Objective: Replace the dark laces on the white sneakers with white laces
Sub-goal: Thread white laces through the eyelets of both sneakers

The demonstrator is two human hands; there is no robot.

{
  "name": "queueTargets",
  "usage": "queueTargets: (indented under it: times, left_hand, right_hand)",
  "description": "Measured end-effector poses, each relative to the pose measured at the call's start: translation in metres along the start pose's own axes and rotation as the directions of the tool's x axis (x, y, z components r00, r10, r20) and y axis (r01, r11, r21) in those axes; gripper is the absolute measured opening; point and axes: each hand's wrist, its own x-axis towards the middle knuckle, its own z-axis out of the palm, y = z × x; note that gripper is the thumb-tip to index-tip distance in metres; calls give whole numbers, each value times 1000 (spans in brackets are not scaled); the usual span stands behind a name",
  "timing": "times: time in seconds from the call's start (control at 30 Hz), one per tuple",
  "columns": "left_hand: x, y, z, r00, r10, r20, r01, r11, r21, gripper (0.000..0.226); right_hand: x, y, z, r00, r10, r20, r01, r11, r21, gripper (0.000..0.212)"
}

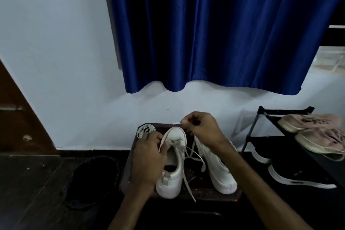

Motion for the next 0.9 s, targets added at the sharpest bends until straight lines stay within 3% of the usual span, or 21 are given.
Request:
queueTargets:
  times: [0.1, 0.37, 0.7, 0.9]
  left_hand:
    - [2, -13, 6, 975, -109, 195, 119, 992, -42, 16]
    - [7, -22, 11, 974, -195, 112, 206, 974, -90, 22]
    - [8, -32, 16, 953, -253, 165, 283, 938, -200, 28]
    - [9, -34, 17, 954, -257, 157, 289, 926, -243, 30]
  right_hand:
    - [-3, 9, 16, 992, -6, 126, 18, 996, -92, 8]
    - [-8, 25, 38, 965, -14, 261, 100, 942, -320, 13]
    - [-8, 17, 41, 947, -149, 286, 262, 872, -413, 12]
    - [-19, 21, 53, 966, -205, 160, 260, 791, -554, 14]
